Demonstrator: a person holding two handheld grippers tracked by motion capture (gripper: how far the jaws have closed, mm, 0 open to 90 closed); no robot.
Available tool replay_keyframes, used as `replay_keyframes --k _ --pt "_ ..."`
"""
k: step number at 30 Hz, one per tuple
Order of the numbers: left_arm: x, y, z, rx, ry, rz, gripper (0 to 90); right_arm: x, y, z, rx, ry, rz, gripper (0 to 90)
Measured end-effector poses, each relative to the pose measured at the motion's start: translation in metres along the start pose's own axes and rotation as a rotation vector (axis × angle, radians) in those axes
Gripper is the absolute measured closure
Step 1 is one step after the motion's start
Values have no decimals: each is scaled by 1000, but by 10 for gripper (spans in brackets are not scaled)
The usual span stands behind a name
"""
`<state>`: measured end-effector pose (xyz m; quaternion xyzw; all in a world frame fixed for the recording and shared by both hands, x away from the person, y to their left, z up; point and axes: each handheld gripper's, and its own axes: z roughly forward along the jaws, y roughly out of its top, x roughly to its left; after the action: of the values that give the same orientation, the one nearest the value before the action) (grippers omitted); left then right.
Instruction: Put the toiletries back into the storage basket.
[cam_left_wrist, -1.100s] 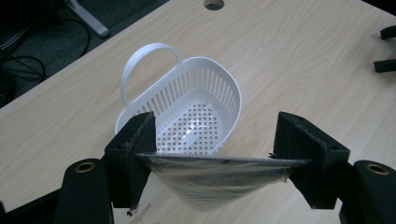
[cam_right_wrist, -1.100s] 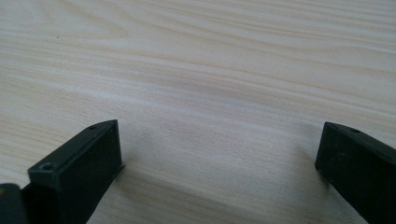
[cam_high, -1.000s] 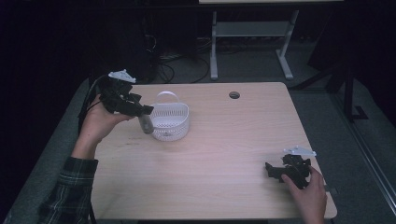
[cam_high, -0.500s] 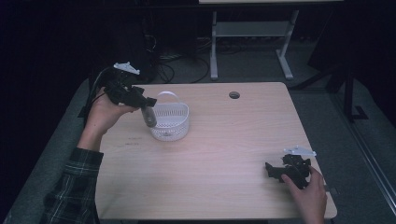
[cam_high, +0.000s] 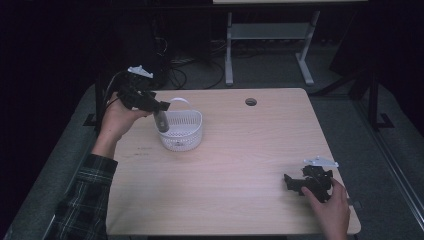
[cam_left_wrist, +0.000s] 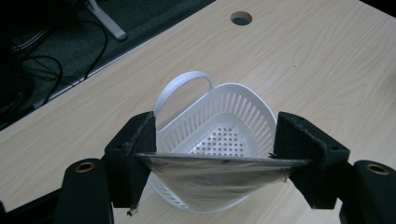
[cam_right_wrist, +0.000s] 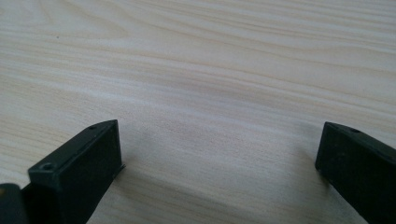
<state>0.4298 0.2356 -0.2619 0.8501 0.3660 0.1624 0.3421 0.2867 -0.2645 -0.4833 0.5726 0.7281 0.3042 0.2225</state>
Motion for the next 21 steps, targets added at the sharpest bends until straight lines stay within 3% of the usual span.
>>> replay_keyframes --k 21 --pt "4 -15 29 30 11 -12 295 0 0 0 0 0 -2 0"
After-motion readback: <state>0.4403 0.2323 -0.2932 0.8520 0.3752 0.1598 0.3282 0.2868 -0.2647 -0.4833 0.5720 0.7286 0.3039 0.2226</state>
